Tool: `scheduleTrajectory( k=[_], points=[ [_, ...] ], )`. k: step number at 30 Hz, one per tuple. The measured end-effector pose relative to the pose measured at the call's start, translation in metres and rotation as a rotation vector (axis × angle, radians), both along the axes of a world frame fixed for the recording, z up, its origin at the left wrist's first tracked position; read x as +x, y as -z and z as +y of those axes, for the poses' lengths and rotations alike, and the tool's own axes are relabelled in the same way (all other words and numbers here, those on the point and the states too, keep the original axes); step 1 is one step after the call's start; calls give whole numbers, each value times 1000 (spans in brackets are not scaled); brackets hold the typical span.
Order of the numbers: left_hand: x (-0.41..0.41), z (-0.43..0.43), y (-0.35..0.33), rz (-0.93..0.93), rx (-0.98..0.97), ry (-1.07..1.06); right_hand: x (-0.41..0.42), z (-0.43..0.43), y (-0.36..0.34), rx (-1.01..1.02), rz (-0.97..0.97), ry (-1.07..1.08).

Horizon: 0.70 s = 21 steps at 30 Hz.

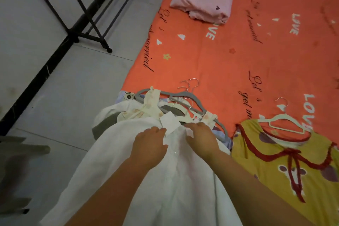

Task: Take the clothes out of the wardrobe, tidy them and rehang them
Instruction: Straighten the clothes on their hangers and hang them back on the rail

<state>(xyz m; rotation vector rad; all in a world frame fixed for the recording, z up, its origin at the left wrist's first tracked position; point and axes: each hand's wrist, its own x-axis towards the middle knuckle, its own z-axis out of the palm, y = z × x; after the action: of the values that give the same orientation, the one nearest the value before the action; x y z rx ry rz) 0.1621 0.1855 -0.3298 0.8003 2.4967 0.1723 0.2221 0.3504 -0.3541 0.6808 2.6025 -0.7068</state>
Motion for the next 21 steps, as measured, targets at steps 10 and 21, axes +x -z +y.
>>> scheduleTrajectory(
  k=[10, 21],
  points=[
    [-11, 0, 55, 9, 118, 44, -41, 10, 81, 248, 27, 78],
    [4, 12, -15, 219, 386, 46, 14, -11, -20, 222, 372, 106]
  ],
)
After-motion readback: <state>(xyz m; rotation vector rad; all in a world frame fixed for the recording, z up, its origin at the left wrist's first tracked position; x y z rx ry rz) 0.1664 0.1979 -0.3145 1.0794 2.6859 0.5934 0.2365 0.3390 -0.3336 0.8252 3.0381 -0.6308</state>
